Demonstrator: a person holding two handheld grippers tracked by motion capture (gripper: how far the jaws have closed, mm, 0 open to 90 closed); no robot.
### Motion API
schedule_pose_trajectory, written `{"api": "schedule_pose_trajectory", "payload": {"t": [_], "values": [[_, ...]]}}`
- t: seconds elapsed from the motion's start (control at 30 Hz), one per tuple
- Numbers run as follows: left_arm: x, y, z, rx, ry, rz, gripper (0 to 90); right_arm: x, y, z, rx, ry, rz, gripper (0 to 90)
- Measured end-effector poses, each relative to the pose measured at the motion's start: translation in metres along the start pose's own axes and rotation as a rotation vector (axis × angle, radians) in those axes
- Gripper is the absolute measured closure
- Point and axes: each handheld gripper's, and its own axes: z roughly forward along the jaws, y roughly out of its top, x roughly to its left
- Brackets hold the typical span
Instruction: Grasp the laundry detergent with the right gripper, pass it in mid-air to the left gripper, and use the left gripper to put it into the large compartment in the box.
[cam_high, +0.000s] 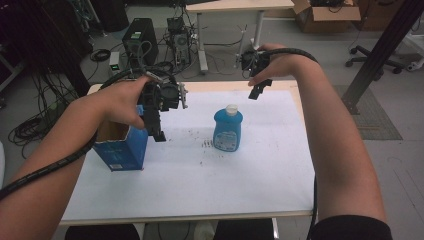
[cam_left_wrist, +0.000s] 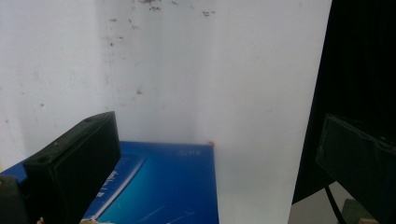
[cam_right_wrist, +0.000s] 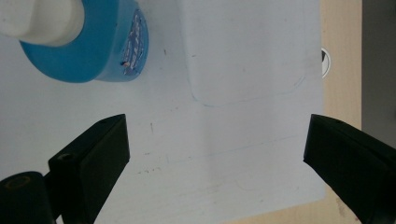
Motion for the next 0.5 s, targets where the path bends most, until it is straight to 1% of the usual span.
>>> {"api": "schedule_pose_trajectory", "payload": {"t": [0.07, 0.3, 0.5], "values": [[0.0, 0.0, 0.0, 0.003, 0.003, 0.002, 0.2, 0.003, -0.005, 0.0, -0.011, 0.002, 0.012, 7.0], [-0.003, 0.001, 0.0, 0.004, 0.005, 0.004, 0.2, 0.013, -0.015, 0.002, -0.039, 0.012, 0.018, 6.9], [-0.006, 0.004, 0.001, -0.001, 0.006, 0.014, 0.2, 0.021, -0.025, 0.009, -0.063, 0.03, 0.031, 6.7]]}}
